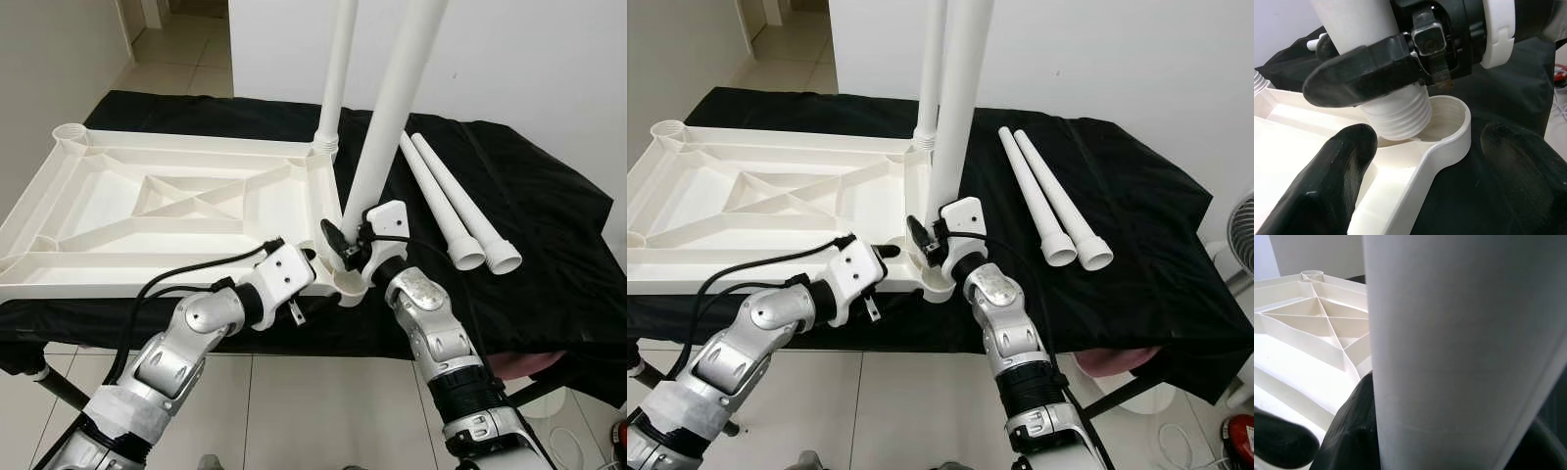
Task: Building children table
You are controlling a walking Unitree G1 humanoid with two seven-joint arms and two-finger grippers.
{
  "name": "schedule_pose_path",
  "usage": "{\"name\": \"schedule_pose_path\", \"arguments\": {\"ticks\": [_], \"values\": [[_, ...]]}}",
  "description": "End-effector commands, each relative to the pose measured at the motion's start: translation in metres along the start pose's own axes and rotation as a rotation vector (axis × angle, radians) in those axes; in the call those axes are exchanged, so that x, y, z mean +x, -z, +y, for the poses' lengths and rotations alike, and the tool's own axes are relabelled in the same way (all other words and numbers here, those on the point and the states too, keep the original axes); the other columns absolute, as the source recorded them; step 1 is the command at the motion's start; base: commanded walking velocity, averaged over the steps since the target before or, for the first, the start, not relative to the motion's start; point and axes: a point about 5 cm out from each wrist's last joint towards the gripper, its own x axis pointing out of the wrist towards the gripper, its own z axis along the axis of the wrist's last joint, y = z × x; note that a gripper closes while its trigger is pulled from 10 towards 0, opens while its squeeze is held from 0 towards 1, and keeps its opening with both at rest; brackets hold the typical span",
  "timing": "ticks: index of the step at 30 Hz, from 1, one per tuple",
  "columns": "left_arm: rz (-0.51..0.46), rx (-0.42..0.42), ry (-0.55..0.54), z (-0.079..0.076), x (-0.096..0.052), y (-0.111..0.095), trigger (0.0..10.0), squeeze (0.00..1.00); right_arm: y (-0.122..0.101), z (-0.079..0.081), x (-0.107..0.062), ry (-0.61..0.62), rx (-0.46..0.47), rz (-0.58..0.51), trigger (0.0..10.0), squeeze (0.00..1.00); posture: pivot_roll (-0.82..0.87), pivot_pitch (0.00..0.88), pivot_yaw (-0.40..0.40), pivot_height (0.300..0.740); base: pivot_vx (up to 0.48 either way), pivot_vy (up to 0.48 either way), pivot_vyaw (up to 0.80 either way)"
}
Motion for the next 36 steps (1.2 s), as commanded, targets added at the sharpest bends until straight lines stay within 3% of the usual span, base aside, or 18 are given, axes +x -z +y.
{"name": "schedule_pose_path", "arguments": {"ticks": [1, 8, 21, 36], "values": [[0.04, 0.019, 0.011, -0.002, 0.0, 0.008, 10.0, 0.0, -0.001, -0.003, -0.004, 0.002, -0.007, 0.008, 10.0, 0.0, -0.01, 0.0, -0.079, 0.74, 0.0, 0.0, 0.0], [0.042, 0.001, -0.007, -0.002, -0.004, 0.009, 10.0, 0.0, 0.005, -0.005, -0.013, 0.009, -0.003, 0.037, 10.0, 0.0, -0.01, 0.0, -0.08, 0.74, 0.0, 0.0, 0.0], [-0.088, -0.226, -0.039, 0.0, -0.019, -0.009, 10.0, 0.0, 0.025, -0.003, -0.028, -0.017, 0.008, 0.09, 10.0, 0.0, 0.0, 0.0, -0.083, 0.74, 0.0, 0.0, 0.0], [-0.087, -0.293, -0.029, -0.005, -0.025, -0.017, 10.0, 0.0, 0.034, -0.002, -0.032, -0.113, -0.007, 0.07, 10.0, 0.0, 0.02, 0.0, -0.088, 0.74, 0.0, 0.0, 0.0]]}}
